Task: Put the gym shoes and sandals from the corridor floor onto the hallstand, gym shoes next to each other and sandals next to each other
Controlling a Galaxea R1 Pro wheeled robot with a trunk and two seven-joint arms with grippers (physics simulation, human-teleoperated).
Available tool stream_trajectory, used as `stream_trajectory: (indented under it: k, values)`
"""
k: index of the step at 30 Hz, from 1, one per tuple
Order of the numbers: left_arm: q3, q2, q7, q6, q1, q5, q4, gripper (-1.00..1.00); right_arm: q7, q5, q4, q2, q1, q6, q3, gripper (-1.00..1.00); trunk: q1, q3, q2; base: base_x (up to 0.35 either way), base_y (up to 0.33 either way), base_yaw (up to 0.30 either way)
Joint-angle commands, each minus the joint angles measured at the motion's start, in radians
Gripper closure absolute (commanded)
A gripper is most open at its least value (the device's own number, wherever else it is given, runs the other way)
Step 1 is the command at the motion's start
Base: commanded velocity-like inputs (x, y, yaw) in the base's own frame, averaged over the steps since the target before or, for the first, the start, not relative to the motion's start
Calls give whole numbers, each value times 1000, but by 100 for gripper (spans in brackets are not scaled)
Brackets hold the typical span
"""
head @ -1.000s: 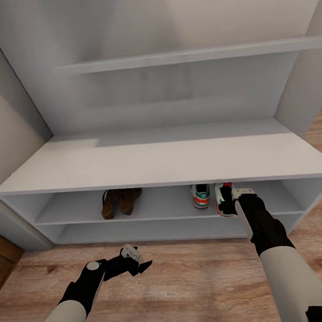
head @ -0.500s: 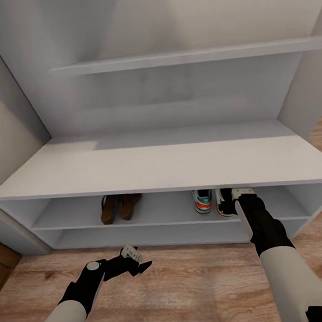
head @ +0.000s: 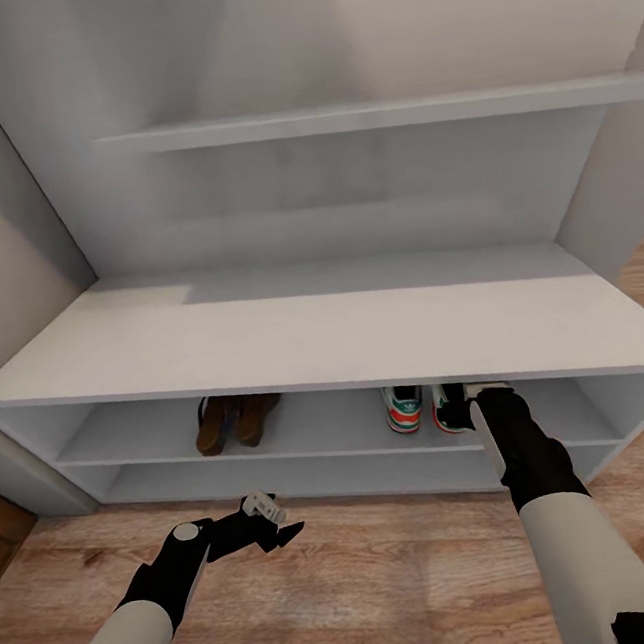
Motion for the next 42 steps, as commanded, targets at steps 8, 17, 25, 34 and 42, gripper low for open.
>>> stream_trajectory:
  k: [8,17,25,34,42]
  values:
    - [7,-1,-4,-9,-1,-11,0,-100,4,9,-1,1,0,5,-2,100,0,-1,0,0,0,0]
    - [7,-1,-4,-9,-1,-11,0,-100,4,9,-1,1,-1,4,-2,-100,0,-1,0,0,0,0]
    - [7,-1,-4,-9,-1,-11,0,-100,5,9,-1,1,-1,5,-2,-100,0,-1,0,0,0,0]
    - [7,-1,-4,-9,-1,-11,0,-100,4,9,-1,1,-1,5,-2,-100,0,-1,0,-116,0,0]
    - [7,-1,-4,-9,-1,-11,0,-100,4,9,-1,1,0,5,-2,-100,0,-1,0,-328,0,0]
